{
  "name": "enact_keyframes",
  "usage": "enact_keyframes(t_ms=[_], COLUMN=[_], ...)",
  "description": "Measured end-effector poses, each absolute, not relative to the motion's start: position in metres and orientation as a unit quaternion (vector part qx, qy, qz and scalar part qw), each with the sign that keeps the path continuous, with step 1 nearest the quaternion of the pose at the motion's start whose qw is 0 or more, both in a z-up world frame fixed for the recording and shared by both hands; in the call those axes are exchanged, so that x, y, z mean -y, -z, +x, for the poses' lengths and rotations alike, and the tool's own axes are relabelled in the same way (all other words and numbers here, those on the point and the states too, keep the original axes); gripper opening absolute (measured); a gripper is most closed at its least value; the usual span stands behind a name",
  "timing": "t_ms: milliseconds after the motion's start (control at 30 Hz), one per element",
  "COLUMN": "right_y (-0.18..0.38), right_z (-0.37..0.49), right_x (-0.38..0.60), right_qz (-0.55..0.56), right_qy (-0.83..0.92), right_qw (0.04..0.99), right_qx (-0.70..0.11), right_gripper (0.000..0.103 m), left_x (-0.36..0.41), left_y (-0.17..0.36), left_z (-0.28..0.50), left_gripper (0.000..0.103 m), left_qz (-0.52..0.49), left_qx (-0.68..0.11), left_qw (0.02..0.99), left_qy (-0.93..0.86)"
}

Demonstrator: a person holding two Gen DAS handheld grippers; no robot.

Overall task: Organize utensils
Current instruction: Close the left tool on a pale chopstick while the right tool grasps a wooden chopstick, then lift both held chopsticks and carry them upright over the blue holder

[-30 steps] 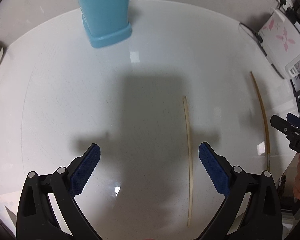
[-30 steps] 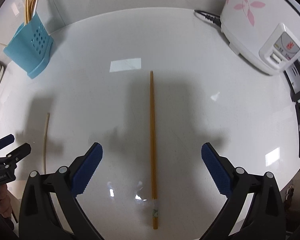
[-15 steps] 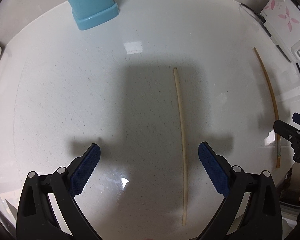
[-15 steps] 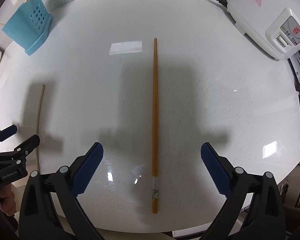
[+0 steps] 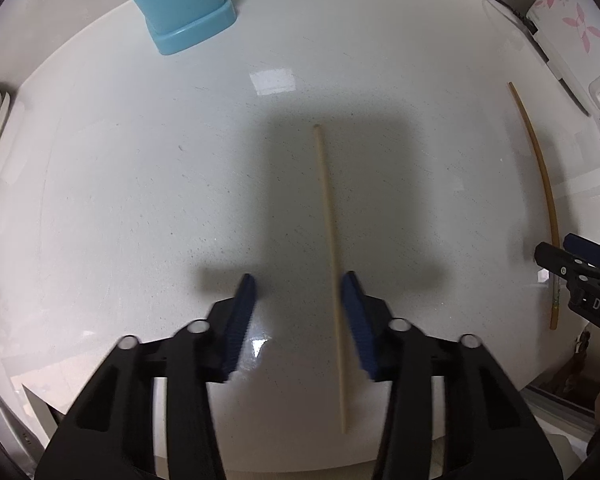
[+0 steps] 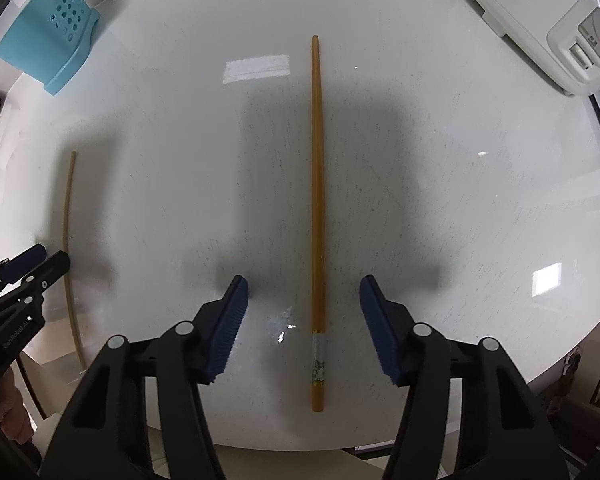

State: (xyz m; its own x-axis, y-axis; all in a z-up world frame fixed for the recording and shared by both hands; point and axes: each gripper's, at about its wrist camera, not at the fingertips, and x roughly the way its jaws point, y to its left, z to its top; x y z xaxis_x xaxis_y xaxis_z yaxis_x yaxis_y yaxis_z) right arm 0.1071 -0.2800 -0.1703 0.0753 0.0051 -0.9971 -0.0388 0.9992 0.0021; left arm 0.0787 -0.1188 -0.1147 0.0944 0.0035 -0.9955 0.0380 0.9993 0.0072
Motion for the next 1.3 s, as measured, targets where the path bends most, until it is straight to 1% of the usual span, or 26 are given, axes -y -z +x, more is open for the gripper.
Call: enact_keyframes(t_ms=[33,67,100,133,200,233,267,667,700,1033,1300], right_y=[0.170,0.170,0.170,0.170,0.168,0.167,0.168,0.171,0.167,0.151,0.125], right_z=[0.107,0.108,0.108,0.108,0.107,0.107,0.109,0.107,0.103,0.104,0.106], right_x=[0.280,0.279,0.279,0.278,0.277,0.277,0.279,0.278,0.279,0.274,0.260], right_qz=[-0.014,-0.015,-0.016,-0.016,-0.015,-0.015,-0.015,-0.004,-0.003,0.005,0.011], right_qy=[-0.013,-0.010,-0.008,-0.008,-0.008,-0.009,-0.011,-0.003,-0.004,-0.016,-0.030], right_qw=[0.733,0.732,0.732,0.732,0.730,0.729,0.723,0.723,0.724,0.746,0.772], right_qx=[-0.680,-0.681,-0.681,-0.682,-0.683,-0.684,-0.691,-0.691,-0.690,-0.666,-0.635], right_gripper=[0.052,0.050,0.049,0.044,0.032,0.013,0.006,0.006,0.006,0.006,0.006], left_x=[0.120,0.111,0.112,0.110,0.107,0.106,0.106,0.102,0.090,0.075,0.058], left_y=[0.114,0.112,0.112,0.112,0.112,0.113,0.113,0.112,0.108,0.085,0.057], left_z=[0.079,0.066,0.066,0.062,0.060,0.058,0.058,0.055,0.056,0.049,0.047], left_gripper=[0.025,0.020,0.012,0.005,0.004,0.004,0.004,0.004,0.004,0.004,0.004], left_qz=[0.016,0.017,0.019,0.020,0.017,0.016,0.018,0.010,0.010,-0.002,-0.024], left_qx=[-0.675,-0.675,-0.676,-0.677,-0.678,-0.679,-0.679,-0.677,-0.677,-0.654,-0.612], left_qw=[0.738,0.738,0.736,0.736,0.735,0.734,0.734,0.735,0.736,0.756,0.790], left_qy=[0.012,0.012,0.011,0.011,0.010,0.011,0.013,0.019,0.019,0.021,0.027])
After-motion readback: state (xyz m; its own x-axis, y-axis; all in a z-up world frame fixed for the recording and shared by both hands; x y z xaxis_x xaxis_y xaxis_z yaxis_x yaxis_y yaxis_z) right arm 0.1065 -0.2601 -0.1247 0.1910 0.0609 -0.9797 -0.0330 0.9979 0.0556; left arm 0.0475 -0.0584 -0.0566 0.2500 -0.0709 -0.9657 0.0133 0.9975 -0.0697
